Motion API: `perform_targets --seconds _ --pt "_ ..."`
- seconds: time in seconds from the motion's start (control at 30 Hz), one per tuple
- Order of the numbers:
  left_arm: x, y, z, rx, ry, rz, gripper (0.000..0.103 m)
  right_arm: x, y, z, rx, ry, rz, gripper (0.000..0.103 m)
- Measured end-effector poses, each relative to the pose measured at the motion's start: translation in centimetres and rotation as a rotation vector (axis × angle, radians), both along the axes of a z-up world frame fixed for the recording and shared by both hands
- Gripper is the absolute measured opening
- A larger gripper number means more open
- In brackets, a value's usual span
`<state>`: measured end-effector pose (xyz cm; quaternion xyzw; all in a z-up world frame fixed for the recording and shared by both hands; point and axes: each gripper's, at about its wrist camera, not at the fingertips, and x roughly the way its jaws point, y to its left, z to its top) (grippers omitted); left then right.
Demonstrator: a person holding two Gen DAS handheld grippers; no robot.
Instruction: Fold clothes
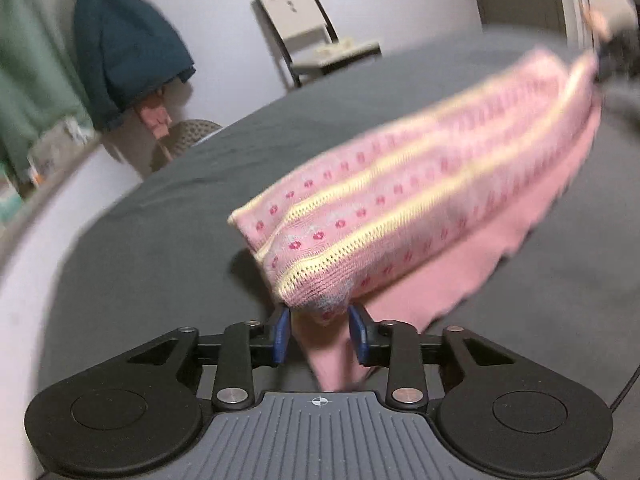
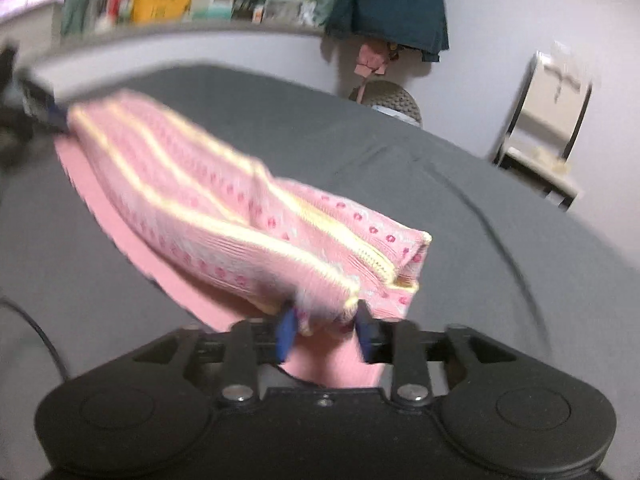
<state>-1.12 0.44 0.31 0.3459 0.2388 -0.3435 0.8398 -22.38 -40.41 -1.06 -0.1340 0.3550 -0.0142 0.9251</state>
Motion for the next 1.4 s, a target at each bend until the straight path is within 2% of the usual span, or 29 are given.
perform_targets --seconds 0.07,0.1,0.17,0.2,0.23,0.3,0.43,0.5,0.57,0.6,0.63,0.7,0.77,0.8,0.83,0.93,1.07,1.13,1.23,1.3,1.4 --pt "-1.9 -0.6 -0.6 0.103 -0.11 -0.058 0.035 -0.4 1.7 -0.3 -0.138 0.01 0.044 0.05" --pt "-2.8 -0.8 -0.9 0.15 -0.168 -0.089 0.037 -0.5 2.4 -0.4 -0.201 0.021 0.075 0.05" --pt "-4.2 -1.5 -1.2 0.229 -0.293 -0.136 0.057 -0.8 4.0 -0.9 -0.338 0.042 0.15 0.049" --pt "-4.7 -1.8 -1.3 0.261 -0.366 -0.162 0.082 -1.0 4.7 -1.3 -0.406 0.05 0.188 0.05" --pt "-5.2 -2.1 -1.5 0.293 -0.439 -0.19 0.1 -1.0 5.5 -1.7 -0.476 0.06 0.223 0.05" --pt "-6.1 -2.6 -2.1 0.368 -0.564 -0.278 0.102 -0.7 6.8 -2.6 -0.597 0.081 0.271 0.05" --pt "-6.0 -3.8 -3.1 0.505 -0.625 -0.378 0.102 -0.1 8.8 -4.3 -0.787 0.109 0.375 0.049" --pt "-5.5 -4.1 -2.7 0.522 -0.642 -0.402 0.102 0.0 9.0 -4.9 -0.84 0.117 0.404 0.049" --pt "-5.2 -4.4 -2.4 0.538 -0.661 -0.421 0.099 0.3 9.0 -5.6 -0.889 0.127 0.433 0.049" --pt "-5.0 -4.6 -2.3 0.548 -0.671 -0.432 0.093 0.4 9.0 -5.8 -0.91 0.128 0.445 0.049" --pt "-4.9 -4.6 -2.5 0.576 -0.687 -0.459 0.084 0.7 9.1 -6.0 -0.928 0.131 0.457 0.049" --pt "-4.9 -4.8 -3.4 0.648 -0.677 -0.526 0.075 1.3 9.1 -6.6 -0.948 0.145 0.475 0.049" --pt "-4.7 -5.1 -4.1 0.701 -0.627 -0.576 0.063 1.8 9.1 -7.3 -0.97 0.159 0.487 0.044" --pt "-4.6 -5.2 -4.4 0.718 -0.608 -0.578 0.048 2.1 9.0 -7.6 -0.979 0.164 0.489 0.039" --pt "-4.4 -5.4 -4.5 0.709 -0.592 -0.564 0.039 2.3 9.0 -7.8 -0.983 0.165 0.485 0.038" --pt "-4.0 -5.9 -4.5 0.673 -0.562 -0.522 0.022 2.7 8.8 -7.7 -0.955 0.164 0.468 0.026" --pt "-4.5 -5.7 -2.6 0.569 -0.621 -0.466 0.02 2.0 8.1 -5.8 -0.976 0.1 0.42 0.024" --pt "-4.7 -5.5 -0.7 0.484 -0.642 -0.413 0.02 2.2 7.3 -4.0 -0.971 0.039 0.34 0.023" --pt "-5.8 -5.1 0.3 0.436 -0.626 -0.401 0.02 2.7 6.3 -2.3 -0.938 -0.021 0.222 0.023" --pt "-6.3 -4.6 -0.1 0.439 -0.581 -0.419 0.02 2.8 6.0 -3.1 -0.892 0.038 0.219 0.022" --pt "-6.6 -4.0 -2.1 0.479 -0.515 -0.442 0.02 2.2 6.3 -6.0 -0.892 0.173 0.335 0.02"
